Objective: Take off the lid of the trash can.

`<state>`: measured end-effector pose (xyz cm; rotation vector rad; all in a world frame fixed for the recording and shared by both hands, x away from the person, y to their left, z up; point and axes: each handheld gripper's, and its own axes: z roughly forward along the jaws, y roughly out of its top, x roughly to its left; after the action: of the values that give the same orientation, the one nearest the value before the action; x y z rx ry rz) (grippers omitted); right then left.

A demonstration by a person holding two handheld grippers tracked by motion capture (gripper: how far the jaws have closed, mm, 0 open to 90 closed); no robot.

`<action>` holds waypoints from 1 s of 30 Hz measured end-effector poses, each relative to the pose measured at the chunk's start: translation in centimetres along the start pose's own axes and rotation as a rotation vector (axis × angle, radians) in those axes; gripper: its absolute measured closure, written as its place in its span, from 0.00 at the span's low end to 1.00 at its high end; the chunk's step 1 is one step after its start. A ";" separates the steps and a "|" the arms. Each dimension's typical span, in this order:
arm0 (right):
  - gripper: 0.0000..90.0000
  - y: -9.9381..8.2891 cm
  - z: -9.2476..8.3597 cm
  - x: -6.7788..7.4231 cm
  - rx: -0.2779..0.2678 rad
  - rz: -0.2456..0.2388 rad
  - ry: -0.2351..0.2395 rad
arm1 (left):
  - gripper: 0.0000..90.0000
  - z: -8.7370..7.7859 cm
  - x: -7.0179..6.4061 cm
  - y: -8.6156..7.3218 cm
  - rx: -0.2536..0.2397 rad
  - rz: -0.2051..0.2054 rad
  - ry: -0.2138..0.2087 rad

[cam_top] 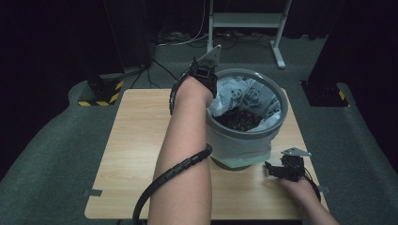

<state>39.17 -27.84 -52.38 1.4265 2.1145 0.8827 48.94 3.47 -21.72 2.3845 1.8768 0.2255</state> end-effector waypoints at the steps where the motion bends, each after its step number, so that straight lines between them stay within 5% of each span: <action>1: 0.10 0.0 0.0 0.0 0.000 0.000 0.001 | 0.74 0.0 0.0 0.0 -0.001 -0.001 -0.001; 30: 0.10 0.0 0.0 0.0 0.002 -0.002 0.003 | 0.77 -1.6 0.2 0.2 -0.048 -0.032 -0.018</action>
<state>39.21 -27.85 -52.36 1.4251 2.1193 0.8821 48.87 3.60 -20.14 2.3163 1.8784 0.2432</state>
